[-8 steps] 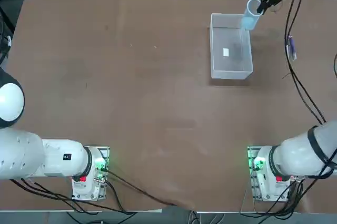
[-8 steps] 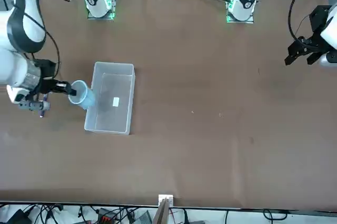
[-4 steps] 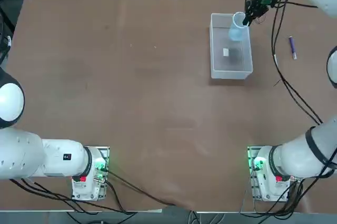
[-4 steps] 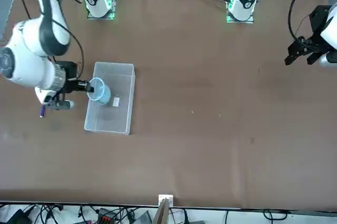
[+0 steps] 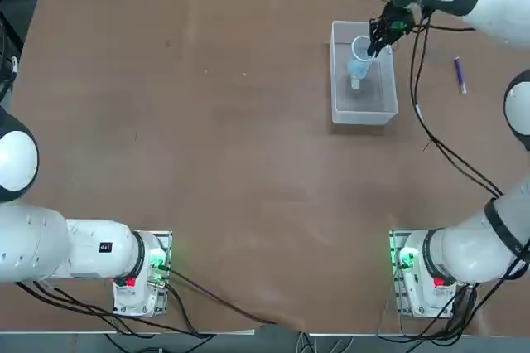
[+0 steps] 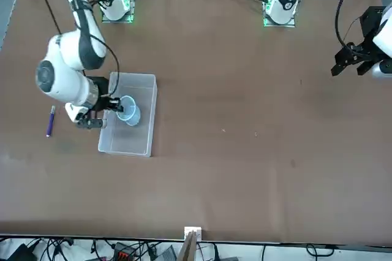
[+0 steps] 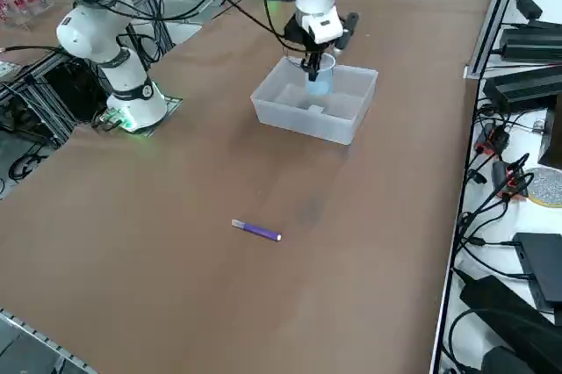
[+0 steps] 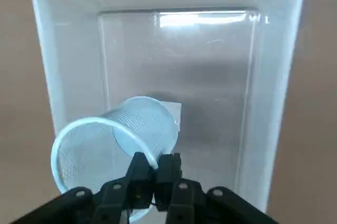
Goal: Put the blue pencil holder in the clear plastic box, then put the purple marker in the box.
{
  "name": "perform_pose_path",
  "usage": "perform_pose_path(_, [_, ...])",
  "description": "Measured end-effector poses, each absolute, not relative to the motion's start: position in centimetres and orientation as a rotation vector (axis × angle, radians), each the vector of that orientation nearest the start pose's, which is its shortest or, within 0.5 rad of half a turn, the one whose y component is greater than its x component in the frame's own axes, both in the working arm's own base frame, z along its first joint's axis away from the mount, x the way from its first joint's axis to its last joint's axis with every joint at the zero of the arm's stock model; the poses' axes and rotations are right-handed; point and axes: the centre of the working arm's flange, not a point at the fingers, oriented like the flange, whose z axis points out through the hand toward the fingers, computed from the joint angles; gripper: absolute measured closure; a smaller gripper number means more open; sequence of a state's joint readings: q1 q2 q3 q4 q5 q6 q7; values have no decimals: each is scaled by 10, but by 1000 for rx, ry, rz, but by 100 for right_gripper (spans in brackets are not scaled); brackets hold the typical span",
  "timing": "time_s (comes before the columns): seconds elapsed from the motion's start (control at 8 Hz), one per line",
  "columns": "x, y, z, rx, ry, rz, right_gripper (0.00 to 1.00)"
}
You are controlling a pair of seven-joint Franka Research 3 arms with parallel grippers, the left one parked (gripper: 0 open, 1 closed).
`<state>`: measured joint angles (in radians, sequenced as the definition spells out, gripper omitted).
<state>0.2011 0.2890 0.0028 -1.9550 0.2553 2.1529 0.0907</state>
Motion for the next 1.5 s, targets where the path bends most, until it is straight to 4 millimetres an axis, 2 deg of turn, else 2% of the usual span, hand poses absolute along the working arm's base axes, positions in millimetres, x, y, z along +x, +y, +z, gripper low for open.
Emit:
perform_pose_path(0.25, [582, 150, 309, -2952, 96, 186, 95])
perform_pose_path(0.5, [580, 160, 296, -2958, 99, 203, 95])
perform_pose_path(1.5, [580, 167, 267, -2952, 130, 224, 95])
